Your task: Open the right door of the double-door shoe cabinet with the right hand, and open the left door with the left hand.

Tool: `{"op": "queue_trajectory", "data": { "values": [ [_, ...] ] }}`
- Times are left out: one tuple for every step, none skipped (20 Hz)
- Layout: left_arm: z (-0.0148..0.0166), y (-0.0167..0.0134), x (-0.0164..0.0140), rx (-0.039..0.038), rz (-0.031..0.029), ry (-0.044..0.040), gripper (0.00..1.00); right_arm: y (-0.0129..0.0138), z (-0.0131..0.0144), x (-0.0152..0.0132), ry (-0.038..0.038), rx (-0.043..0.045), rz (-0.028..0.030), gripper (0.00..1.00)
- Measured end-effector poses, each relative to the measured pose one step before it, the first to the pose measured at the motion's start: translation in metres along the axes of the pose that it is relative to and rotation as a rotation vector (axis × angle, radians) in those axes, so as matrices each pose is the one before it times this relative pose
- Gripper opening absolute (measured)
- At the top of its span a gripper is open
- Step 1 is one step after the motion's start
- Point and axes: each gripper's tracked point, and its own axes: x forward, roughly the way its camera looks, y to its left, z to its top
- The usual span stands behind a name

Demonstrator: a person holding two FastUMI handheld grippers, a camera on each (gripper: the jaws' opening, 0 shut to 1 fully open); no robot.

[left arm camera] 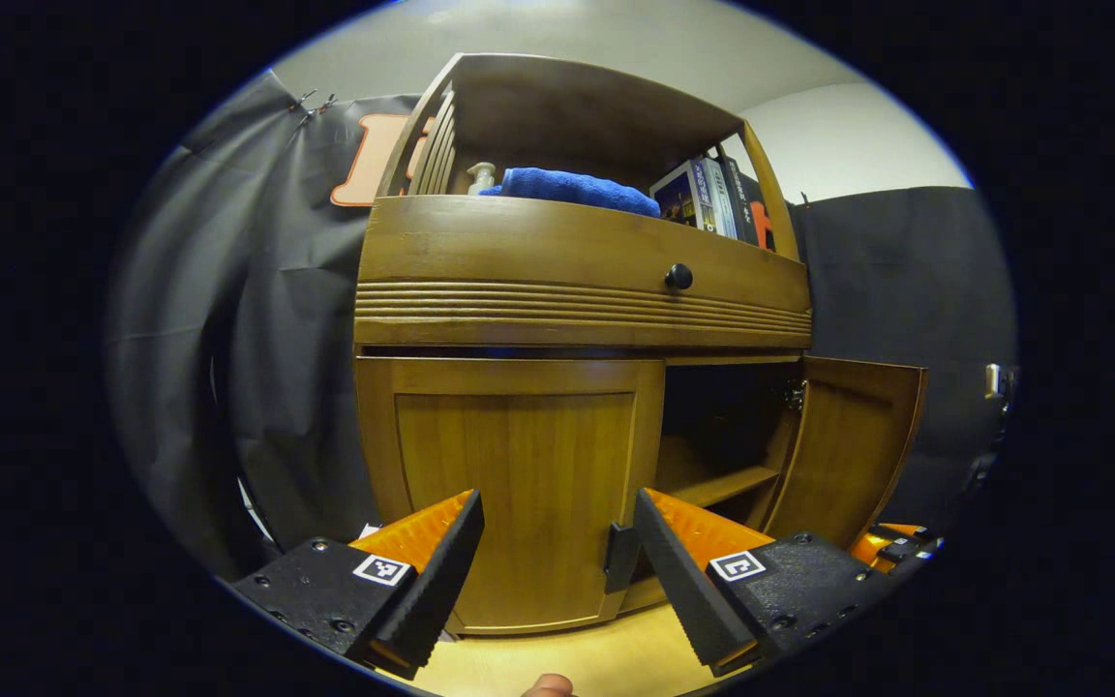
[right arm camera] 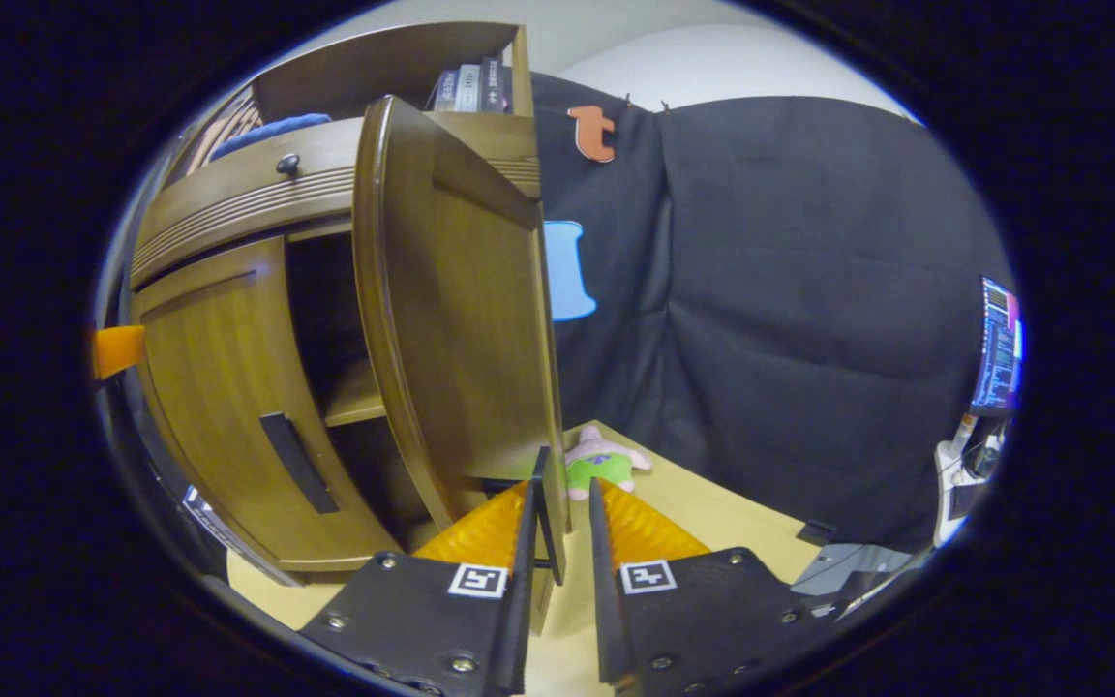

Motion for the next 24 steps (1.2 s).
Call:
{"op": "queue_trajectory", "data": {
  "values": [
    [-0.00011, -0.00177, 0.00053, -0.00136, -0.00248, -0.00036, 0.96, -0.00862, 0.00151, 0.00113, -0.00377, -0.00372, -0.02044, 0.29],
    [-0.00015, -0.00232, 0.00083, -0.00048, -0.0036, 0.00072, 0.96, -0.00855, 0.00232, 0.00129, -0.00382, -0.00289, -0.0174, 0.29],
    [-0.00034, -0.0027, 0.00091, -0.00043, -0.00444, 0.00035, 0.96, -0.00745, 0.00183, 0.00078, -0.005, -0.00094, -0.01301, 0.28],
    [0.00001, -0.00242, 0.00117, 0.00001, -0.0046, 0.00112, 0.96, -0.00737, 0.00242, 0.00317, -0.00164, 0.00319, -0.01067, 0.29],
    [-0.00111, -0.00286, 0.00066, 0.00015, -0.00468, 0.00219, 0.96, -0.00448, -0.00056, 0.00136, 0.00416, 0.01131, 0.00582, 0.28],
    [0.00008, -0.00232, 0.00098, -0.00035, -0.00381, 0.00003, 0.98, -0.00237, 0.00111, 0.00128, 0.00144, 0.01624, 0.01119, 0.27],
    [-0.00066, -0.00256, 0.00083, -0.00101, -0.00347, -0.00101, 0.98, -0.00189, -0.00056, -0.00048, -0.00308, 0.0069, 0.01209, 0.27],
    [-0.0005, -0.00243, 0.00135, -0.00044, -0.00341, 0.00273, 0.98, -0.00006, -0.0002, 0.0013, -0.00135, -0.00663, 0.01895, 0.27],
    [-0.00122, -0.00234, 0.00057, -0.00089, -0.00469, 0.00274, 0.96, -0.00282, 0.00085, 0.00043, -0.00343, -0.01095, 0.01066, 0.27],
    [-0.00007, -0.0023, 0.00145, -0.00075, -0.00291, 0.00017, 0.98, -0.00237, 0.00194, 0.00104, -0.00277, -0.01305, 0.01544, 0.27],
    [-0.00055, -0.001, 0.00125, 0.00048, -0.00033, 0.00041, 0.98, -0.00156, 0.00095, 0.00116, -0.00313, -0.00727, 0.01637, 0.27],
    [-0.00089, -0.00043, 0.00105, 0.00225, 0.00198, 0.00045, 0.98, -0.00257, 0.00371, -0.00015, -0.00777, -0.00269, 0.0155, 0.27],
    [-0.00115, -0.00086, 0.00168, 0.00265, 0.00141, 0.00167, 0.97, -0.00403, 0.00366, -0.00007, -0.00873, -0.00562, 0.00702, 0.27],
    [-0.00155, -0.00066, 0.00204, 0.00169, 0.00078, 0.00389, 0.96, -0.00567, 0.0036, -0.00028, -0.00791, -0.01189, -0.00016, 0.27],
    [-0.00216, -0.00129, 0.00284, 0.00016, -0.00096, 0.00314, 0.96, -0.00829, 0.00172, 0.00058, -0.00683, -0.01341, -0.00923, 0.27],
    [-0.00197, -0.00178, 0.00336, 0.00112, -0.00009, 0.00523, 0.96, -0.00807, 0.00234, 0.00065, -0.00624, -0.01116, -0.01208, 0.27],
    [-0.00292, -0.00181, 0.00274, 0.0032, 0.00185, 0.00591, 0.96, -0.00661, 0.00025, 0.00154, -0.00288, -0.01014, -0.01171, 0.27],
    [-0.00135, -0.00166, 0.00369, 0.00323, 0.0011, 0.00224, 0.97, -0.00788, -0.00033, 0.00154, -0.0003, -0.00257, -0.01487, 0.27],
    [-0.00156, -0.00215, 0.00382, 0.00342, -0.00019, -0.00069, 0.97, -0.0031, 0.00098, 0.00146, -0.00122, 0.00583, 0.00225, 0.27],
    [-0.00053, -0.00183, 0.0036, 0.00332, 0.00133, -0.00142, 0.98, -0.00532, 0.00097, 0.00317, 0.00045, 0.00256, -0.01211, 0.27],
    [-0.00221, -0.00118, 0.00372, 0.00407, 0.005, -0.00093, 0.98, -0.00569, -0.00055, 0.0015, -0.00134, 0.00146, -0.00904, 0.22],
    [-0.0006, -0.00054, 0.00276, 0.00158, 0.00405, 0.0003, 0.98, -0.00448, -0.0005, 0.00138, 0.00262, 0.00345, -0.00465, 0.21],
    [-0.0028, -0.00242, 0.00256, 0.0004, -0.00115, 0.00244, 0.97, -0.00467, 0.00134, 0.00111, -0.00251, 0.00737, -0.00286, 0.21],
    [-0.00147, -0.00227, 0.00329, -0.00028, -0.00156, 0.0031, 0.97, -0.00609, -0.00038, 0.00069, 0.00054, 0.00688, -0.00173, 0.21]
  ]
}}
